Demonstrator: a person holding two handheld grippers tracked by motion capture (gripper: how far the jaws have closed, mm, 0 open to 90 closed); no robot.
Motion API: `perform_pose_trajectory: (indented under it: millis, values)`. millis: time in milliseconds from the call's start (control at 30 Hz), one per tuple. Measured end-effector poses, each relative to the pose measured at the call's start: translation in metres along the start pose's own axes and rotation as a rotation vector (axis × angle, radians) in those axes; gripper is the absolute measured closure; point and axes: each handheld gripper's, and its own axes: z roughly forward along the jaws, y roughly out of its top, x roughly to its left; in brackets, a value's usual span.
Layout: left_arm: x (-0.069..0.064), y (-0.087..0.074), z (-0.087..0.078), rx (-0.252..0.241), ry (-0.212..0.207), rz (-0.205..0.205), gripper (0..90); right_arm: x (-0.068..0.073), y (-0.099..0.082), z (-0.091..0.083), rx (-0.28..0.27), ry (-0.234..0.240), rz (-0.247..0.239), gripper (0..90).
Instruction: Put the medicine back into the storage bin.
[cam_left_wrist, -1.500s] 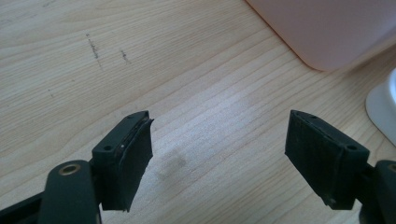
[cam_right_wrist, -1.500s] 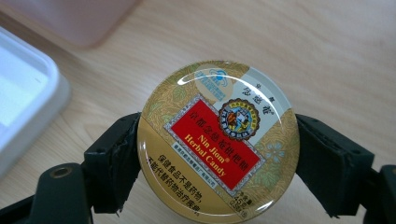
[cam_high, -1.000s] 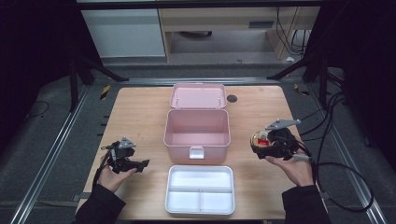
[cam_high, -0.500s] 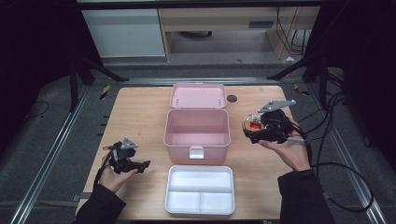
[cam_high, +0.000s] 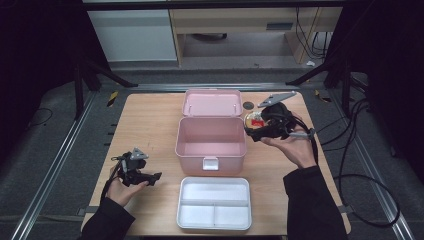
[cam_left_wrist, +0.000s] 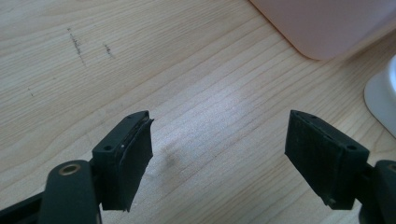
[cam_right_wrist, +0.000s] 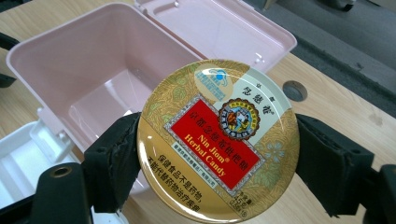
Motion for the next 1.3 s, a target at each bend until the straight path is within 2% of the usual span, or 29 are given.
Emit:
perform_pose_trajectory:
  millis: [133, 233, 400, 433, 633, 867, 1033, 1300]
  values:
    - [0.000, 0.000, 0.001, -0.001, -0.002, 0.000, 22.7, 0.003, 0.011, 0.007, 0.003, 0.021, -0.012, 20.8]
    - [0.000, 0.000, 0.001, 0.003, -0.001, 0.005, 22.7, 0.009, 0.024, 0.017, 0.029, 0.046, -0.031, 20.8]
    - [-0.001, 0.000, 0.001, 0.004, -0.001, 0.003, 22.7, 0.015, 0.037, 0.028, 0.051, 0.068, -0.058, 20.8]
    - [-0.001, 0.000, 0.002, 0.005, -0.004, 0.005, 22.7, 0.017, 0.042, 0.034, 0.054, 0.086, -0.063, 20.7]
    - [-0.001, 0.000, 0.002, 0.008, -0.007, 0.007, 22.7, 0.024, 0.054, 0.055, 0.091, 0.110, -0.089, 20.8]
    - [0.000, 0.000, 0.002, 0.009, -0.009, -0.001, 22.6, 0.029, 0.062, 0.073, 0.110, 0.141, -0.097, 20.8]
    - [0.000, 0.000, 0.003, 0.013, -0.008, 0.003, 22.7, 0.036, 0.068, 0.093, 0.139, 0.161, -0.124, 20.8]
    - [0.001, 0.000, 0.003, 0.014, -0.007, 0.001, 22.6, 0.045, 0.074, 0.115, 0.149, 0.191, -0.151, 20.8]
